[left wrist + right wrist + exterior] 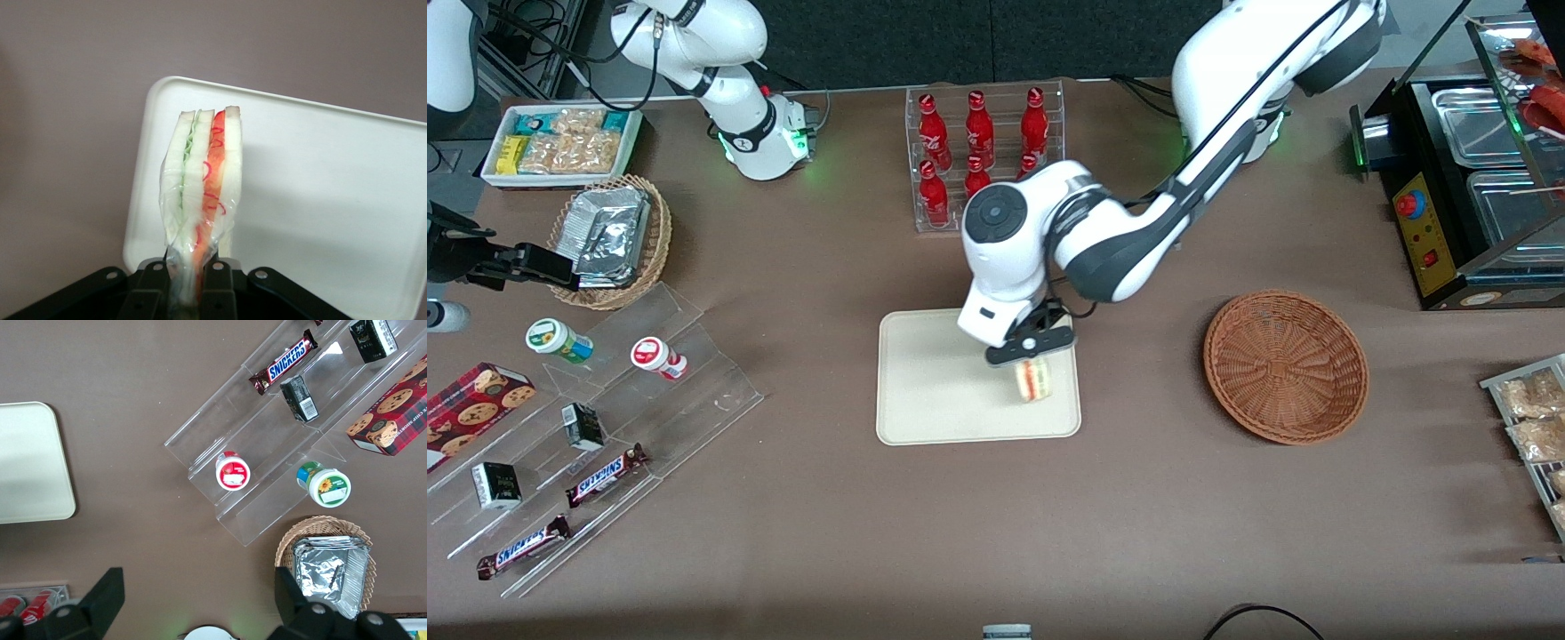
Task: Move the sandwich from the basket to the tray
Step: 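Lower the sandwich onto the tray and open the left gripper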
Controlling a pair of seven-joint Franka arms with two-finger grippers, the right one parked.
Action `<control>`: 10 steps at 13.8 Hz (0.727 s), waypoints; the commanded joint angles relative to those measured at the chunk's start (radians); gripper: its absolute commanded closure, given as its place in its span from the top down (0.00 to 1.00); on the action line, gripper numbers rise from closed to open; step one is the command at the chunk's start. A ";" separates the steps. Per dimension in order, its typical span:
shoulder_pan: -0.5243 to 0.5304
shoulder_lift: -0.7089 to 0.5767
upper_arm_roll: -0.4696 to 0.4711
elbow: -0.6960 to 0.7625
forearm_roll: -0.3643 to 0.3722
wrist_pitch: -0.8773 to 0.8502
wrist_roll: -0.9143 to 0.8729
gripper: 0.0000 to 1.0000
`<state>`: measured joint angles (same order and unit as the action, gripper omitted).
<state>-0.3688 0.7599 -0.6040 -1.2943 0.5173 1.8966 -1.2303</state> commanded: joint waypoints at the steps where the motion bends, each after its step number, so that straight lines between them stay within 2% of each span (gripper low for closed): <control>1: -0.035 0.068 -0.005 0.052 0.082 0.036 0.012 0.00; 5: -0.041 0.146 -0.003 0.055 0.096 0.127 0.107 0.00; 10: -0.035 0.154 -0.003 0.040 0.084 0.119 0.163 0.00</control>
<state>-0.3976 0.9025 -0.6016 -1.2779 0.5938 2.0258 -1.0903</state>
